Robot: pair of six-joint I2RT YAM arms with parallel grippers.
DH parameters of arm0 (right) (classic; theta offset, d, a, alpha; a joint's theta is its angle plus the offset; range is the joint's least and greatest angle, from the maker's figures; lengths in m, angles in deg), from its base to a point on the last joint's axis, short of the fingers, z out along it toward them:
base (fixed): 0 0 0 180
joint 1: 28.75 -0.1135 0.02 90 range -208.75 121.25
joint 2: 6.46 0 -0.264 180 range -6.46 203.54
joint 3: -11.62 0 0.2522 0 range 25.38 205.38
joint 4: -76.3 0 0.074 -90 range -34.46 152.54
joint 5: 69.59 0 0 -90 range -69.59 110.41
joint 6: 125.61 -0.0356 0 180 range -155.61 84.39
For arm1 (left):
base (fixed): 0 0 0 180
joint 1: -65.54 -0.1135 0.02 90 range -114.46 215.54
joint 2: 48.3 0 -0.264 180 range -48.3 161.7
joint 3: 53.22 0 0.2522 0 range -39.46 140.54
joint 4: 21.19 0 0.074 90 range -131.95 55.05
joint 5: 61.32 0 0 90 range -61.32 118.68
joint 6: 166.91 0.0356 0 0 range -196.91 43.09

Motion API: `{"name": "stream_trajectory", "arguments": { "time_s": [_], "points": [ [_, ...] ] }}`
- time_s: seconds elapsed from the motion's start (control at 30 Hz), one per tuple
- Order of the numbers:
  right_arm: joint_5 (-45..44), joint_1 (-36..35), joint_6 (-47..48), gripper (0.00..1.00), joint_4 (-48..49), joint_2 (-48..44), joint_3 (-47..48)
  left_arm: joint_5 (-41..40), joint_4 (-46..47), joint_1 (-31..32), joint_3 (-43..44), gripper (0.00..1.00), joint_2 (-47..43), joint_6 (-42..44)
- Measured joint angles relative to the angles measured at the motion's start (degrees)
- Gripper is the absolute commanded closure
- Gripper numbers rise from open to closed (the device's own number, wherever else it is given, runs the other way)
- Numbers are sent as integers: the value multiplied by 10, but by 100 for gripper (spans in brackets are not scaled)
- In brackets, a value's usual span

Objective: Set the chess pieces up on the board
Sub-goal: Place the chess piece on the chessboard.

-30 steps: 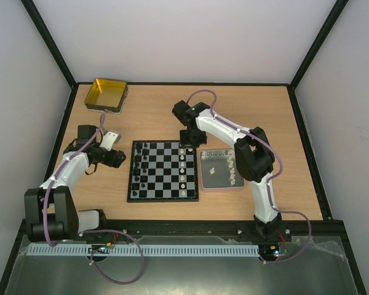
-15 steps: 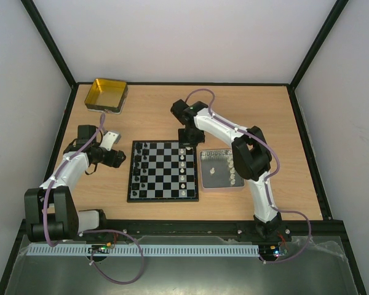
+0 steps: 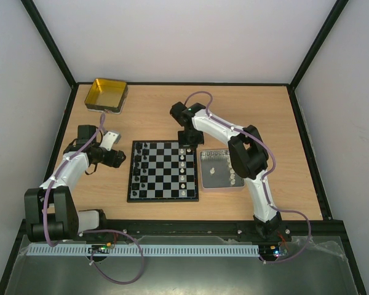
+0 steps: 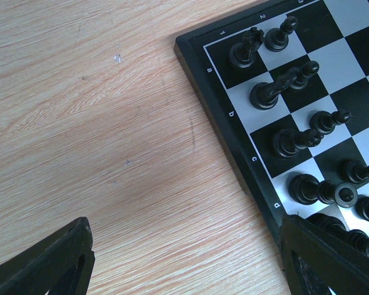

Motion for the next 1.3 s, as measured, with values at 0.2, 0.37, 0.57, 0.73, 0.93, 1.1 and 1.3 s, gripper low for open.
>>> {"name": "stream_trajectory", "arguments": {
  "time_s": [0.2, 0.37, 0.57, 0.73, 0.93, 1.1, 1.3],
  "points": [
    [0, 0, 0, 90, 0, 0, 4, 0, 0, 0, 0, 18, 0, 0],
    [0, 0, 0, 89, 0, 0, 4, 0, 0, 0, 0, 18, 0, 0],
    [0, 0, 1, 92, 0, 0, 4, 0, 0, 0, 0, 18, 0, 0],
    [0, 0, 3, 96, 0, 0, 4, 0, 0, 0, 0, 18, 0, 0],
    [0, 0, 4, 97, 0, 0, 4, 0, 0, 0, 0, 18, 0, 0],
    [0, 0, 4, 97, 0, 0, 3, 0, 0, 0, 0, 18, 0, 0],
    [0, 0, 4, 98, 2, -2, -2, 0, 0, 0, 0, 18, 0, 0]
  ]
}}
